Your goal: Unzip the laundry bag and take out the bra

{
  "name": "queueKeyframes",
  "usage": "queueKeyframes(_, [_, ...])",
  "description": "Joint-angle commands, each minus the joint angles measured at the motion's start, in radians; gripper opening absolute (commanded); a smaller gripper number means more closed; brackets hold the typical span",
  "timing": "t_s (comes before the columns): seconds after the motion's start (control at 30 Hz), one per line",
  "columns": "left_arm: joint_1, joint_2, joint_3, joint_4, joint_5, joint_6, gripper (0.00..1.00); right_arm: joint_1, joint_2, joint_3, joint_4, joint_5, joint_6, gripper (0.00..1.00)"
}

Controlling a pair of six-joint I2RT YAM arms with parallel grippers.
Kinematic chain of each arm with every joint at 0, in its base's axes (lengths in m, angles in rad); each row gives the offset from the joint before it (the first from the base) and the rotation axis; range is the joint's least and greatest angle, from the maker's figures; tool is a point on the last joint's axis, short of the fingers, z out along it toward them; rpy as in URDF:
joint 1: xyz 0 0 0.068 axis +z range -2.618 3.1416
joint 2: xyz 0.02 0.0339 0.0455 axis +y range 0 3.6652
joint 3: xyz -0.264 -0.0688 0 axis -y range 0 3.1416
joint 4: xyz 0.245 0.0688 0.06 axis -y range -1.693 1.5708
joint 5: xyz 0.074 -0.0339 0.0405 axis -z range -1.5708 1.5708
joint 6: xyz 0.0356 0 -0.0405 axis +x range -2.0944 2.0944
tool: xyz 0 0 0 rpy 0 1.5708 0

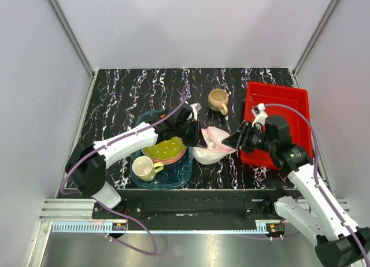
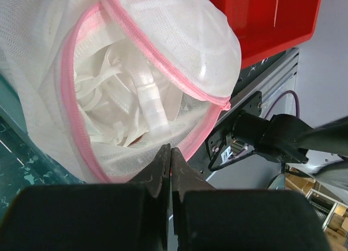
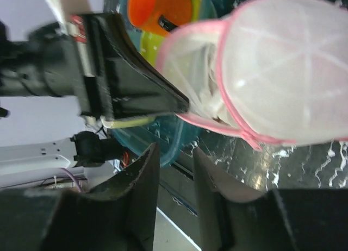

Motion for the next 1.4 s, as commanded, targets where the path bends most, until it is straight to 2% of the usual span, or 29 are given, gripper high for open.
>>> queueKeyframes(0.0, [0.005,-0.056,0.085,-0.051,0.003,0.069,0.0,0.007,0.096,0.101,0.076,0.018,-0.048,0.55])
queueKeyframes(0.07, [0.012,-0.066,0.134,-0.078,-0.007,0.081,0.06,0.007,0.208,0.18,0.017,0.006,-0.082,0.69])
queueKeyframes(0.1, [0.017,-0.077,0.145,-0.098,-0.01,0.092,0.15,0.009,0.248,0.211,-0.018,0.012,-0.12,0.73])
queueKeyframes(0.13, [0.023,-0.083,0.154,-0.103,-0.011,0.097,0.31,0.013,0.284,0.237,-0.082,0.028,-0.138,0.75])
queueKeyframes(0.2, [0.051,-0.086,0.166,-0.126,-0.02,0.117,0.5,0.032,0.347,0.28,-0.115,0.106,-0.181,0.76])
queueKeyframes(0.23, [0.06,-0.079,0.174,-0.143,-0.052,0.123,0.69,0.036,0.365,0.283,-0.112,0.127,-0.191,0.75])
queueKeyframes(0.3, [0.081,-0.062,0.201,-0.21,-0.104,0.156,0.82,0.041,0.39,0.291,-0.106,0.146,-0.215,0.71])
queueKeyframes(0.33, [0.083,-0.042,0.215,-0.238,-0.2,0.167,0.85,0.041,0.408,0.303,-0.12,0.14,-0.22,0.71])
queueKeyframes(0.37, [0.083,-0.036,0.222,-0.258,-0.233,0.173,0.88,0.045,0.448,0.329,-0.129,0.138,-0.232,0.7])
queueKeyframes(0.47, [0.088,0.001,0.231,-0.266,-0.227,0.184,0.88,0.071,0.502,0.337,-0.121,0.152,-0.238,0.69])
queueKeyframes(0.67, [0.088,0.073,0.243,-0.273,-0.192,0.206,0.84,0.09,0.565,0.332,-0.097,0.178,-0.26,0.64])
queueKeyframes(0.8, [0.085,0.108,0.241,-0.273,-0.176,0.215,0.78,0.095,0.578,0.325,-0.1,0.21,-0.272,0.49])
queueKeyframes(0.83, [0.083,0.112,0.242,-0.273,-0.17,0.218,0.67,0.096,0.572,0.322,-0.105,0.221,-0.274,0.35])
queueKeyframes(0.9, [0.085,0.113,0.251,-0.273,-0.165,0.223,0.49,0.096,0.559,0.319,-0.109,0.252,-0.277,0.24])
queueKeyframes(0.93, [0.085,0.11,0.255,-0.272,-0.162,0.223,0.21,0.096,0.539,0.319,-0.109,0.259,-0.277,0.05])
queueKeyframes(0.97, [0.085,0.106,0.258,-0.27,-0.162,0.22,0.1,0.096,0.528,0.319,-0.111,0.276,-0.274,0.0])
queueKeyframes(1.0, [0.085,0.101,0.26,-0.261,-0.162,0.215,0.01,0.096,0.513,0.319,-0.114,0.281,-0.272,0.0])
queueKeyframes(1.27, [0.088,0.023,0.34,-0.237,-0.142,0.207,0.0,0.096,0.237,0.282,-0.069,0.347,-0.199,0.0])
queueKeyframes(1.37, [0.081,-0.003,0.364,-0.214,-0.113,0.21,0.0,0.096,0.171,0.267,-0.054,0.313,-0.177,0.0])
